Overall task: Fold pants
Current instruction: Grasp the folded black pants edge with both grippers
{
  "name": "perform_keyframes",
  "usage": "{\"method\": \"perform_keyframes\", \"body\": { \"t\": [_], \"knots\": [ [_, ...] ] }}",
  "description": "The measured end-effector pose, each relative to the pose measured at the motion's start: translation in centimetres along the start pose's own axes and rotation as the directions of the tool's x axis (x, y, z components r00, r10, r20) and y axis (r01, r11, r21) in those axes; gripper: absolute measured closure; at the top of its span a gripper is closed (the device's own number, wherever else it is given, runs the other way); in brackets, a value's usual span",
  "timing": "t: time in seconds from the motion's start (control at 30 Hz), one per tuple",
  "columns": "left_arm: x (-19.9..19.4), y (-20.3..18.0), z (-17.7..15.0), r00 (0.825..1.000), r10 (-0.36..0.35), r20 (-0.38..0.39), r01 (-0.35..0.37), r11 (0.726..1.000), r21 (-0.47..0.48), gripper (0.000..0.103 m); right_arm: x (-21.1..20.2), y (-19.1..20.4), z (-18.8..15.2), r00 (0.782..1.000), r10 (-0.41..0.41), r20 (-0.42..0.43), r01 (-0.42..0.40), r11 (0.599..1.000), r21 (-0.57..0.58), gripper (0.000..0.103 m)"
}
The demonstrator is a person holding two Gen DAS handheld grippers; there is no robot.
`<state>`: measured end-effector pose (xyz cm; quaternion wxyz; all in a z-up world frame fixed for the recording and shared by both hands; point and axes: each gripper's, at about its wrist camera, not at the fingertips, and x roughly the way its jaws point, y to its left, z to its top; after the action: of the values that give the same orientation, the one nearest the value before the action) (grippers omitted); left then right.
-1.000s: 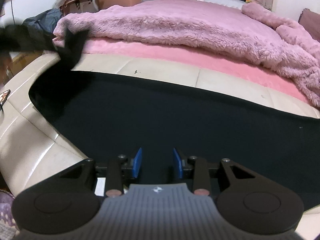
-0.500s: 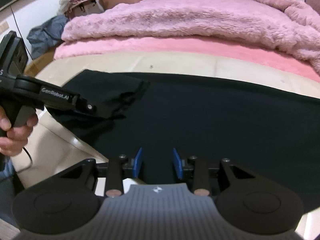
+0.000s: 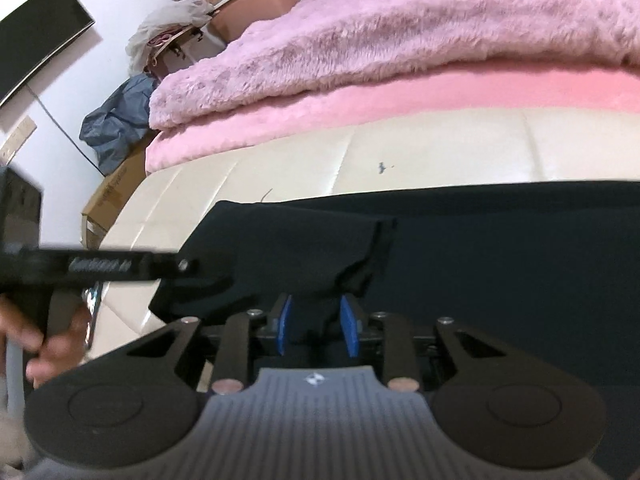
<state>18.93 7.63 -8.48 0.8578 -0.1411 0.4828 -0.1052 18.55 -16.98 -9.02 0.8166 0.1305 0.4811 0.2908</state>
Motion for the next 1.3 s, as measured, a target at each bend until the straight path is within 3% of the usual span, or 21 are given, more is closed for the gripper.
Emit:
{"method": "perform_keyframes", "body": {
  "t": [0.13, 0.17, 0.2, 0.23, 0.37, 0.43, 0.53, 0.67, 0.73, 0.77, 0.8, 0.9, 1.0, 1.07, 1.13, 1.3],
  "knots": [
    [-0.5, 0.6, -0.5, 1.0, -0.005, 0.005, 0.005, 1.0, -0.029, 0.065, 2.9, -0.7, 0.2, 0.998, -0.042, -0.056, 0.046, 0.997, 0.067, 0.082],
    [-0.5, 0.8, -0.6, 1.0, -0.005, 0.007, 0.005, 0.999, -0.035, 0.065, 3.2, -0.9, 0.0, 0.998, -0.034, -0.06, 0.039, 0.995, 0.092, 0.087],
    [-0.6, 0.9, -0.6, 1.0, -0.006, 0.01, 0.007, 0.999, -0.038, 0.065, 3.3, -1.0, -0.1, 0.998, -0.029, -0.053, 0.035, 0.994, 0.105, 0.102],
    [-0.5, 0.9, -0.5, 1.0, -0.007, 0.014, 0.007, 0.999, -0.04, 0.065, 3.2, -1.0, -0.1, 0.999, -0.03, -0.045, 0.034, 0.994, 0.105, 0.103],
    [-0.1, 0.5, -0.1, 0.999, -0.03, 0.021, 0.03, 0.999, -0.036, 0.065, 0.9, 0.1, 0.4, 0.999, -0.007, 0.042, 0.004, 0.998, 0.068, 0.103],
    [0.6, -0.1, -0.1, 0.999, -0.032, 0.014, 0.032, 0.999, -0.02, 0.065, 0.1, 0.6, 0.7, 0.998, -0.029, 0.058, 0.027, 0.999, 0.027, 0.103],
    [2.1, -1.0, -0.5, 0.999, -0.049, -0.016, 0.049, 0.999, 0.002, 0.065, 1.3, -0.4, 0.3, 0.995, -0.101, -0.003, 0.101, 0.994, 0.036, 0.103],
    [3.4, -1.7, -1.2, 0.997, -0.036, -0.067, 0.038, 0.999, 0.021, 0.065, 2.0, -1.3, -0.5, 0.996, -0.069, -0.049, 0.073, 0.993, 0.088, 0.103],
    [3.1, -2.0, -1.4, 0.997, -0.026, -0.077, 0.03, 0.999, 0.044, 0.066, 1.8, -1.3, -0.4, 0.997, -0.061, -0.041, 0.065, 0.994, 0.086, 0.093],
    [2.9, -1.9, -1.4, 0.997, -0.027, -0.075, 0.031, 0.999, 0.044, 0.066, 1.5, -1.4, -0.3, 0.998, -0.058, -0.027, 0.061, 0.994, 0.091, 0.084],
    [2.6, -1.7, -1.3, 0.997, -0.031, -0.069, 0.034, 0.999, 0.037, 0.066, 1.2, -1.7, -0.1, 0.999, -0.052, -0.014, 0.053, 0.993, 0.105, 0.067],
    [2.2, -0.6, -0.9, 0.999, -0.019, -0.04, 0.019, 1.0, 0.005, 0.066, 1.0, -2.8, 0.7, 1.0, -0.026, 0.015, 0.023, 0.986, 0.163, 0.068],
    [2.8, 0.0, -0.8, 0.999, -0.01, -0.047, 0.009, 1.0, -0.02, 0.066, 1.5, -3.0, 1.9, 0.999, -0.033, 0.038, 0.026, 0.986, 0.162, 0.08],
    [3.2, 0.1, -1.1, 0.999, -0.025, -0.043, 0.023, 0.999, -0.032, 0.067, 2.4, -2.8, 2.7, 0.997, -0.069, 0.027, 0.064, 0.989, 0.135, 0.08],
    [3.5, 0.0, -1.2, 0.999, -0.033, -0.033, 0.031, 0.998, -0.047, 0.067, 3.5, -3.3, 3.0, 0.996, -0.087, 0.003, 0.085, 0.983, 0.165, 0.071],
    [4.3, -0.3, -0.6, 0.999, -0.05, -0.011, 0.049, 0.995, -0.082, 0.067, 4.4, -5.0, 1.9, 0.999, 0.011, 0.037, -0.022, 0.953, 0.301, 0.072]
  ]
}}
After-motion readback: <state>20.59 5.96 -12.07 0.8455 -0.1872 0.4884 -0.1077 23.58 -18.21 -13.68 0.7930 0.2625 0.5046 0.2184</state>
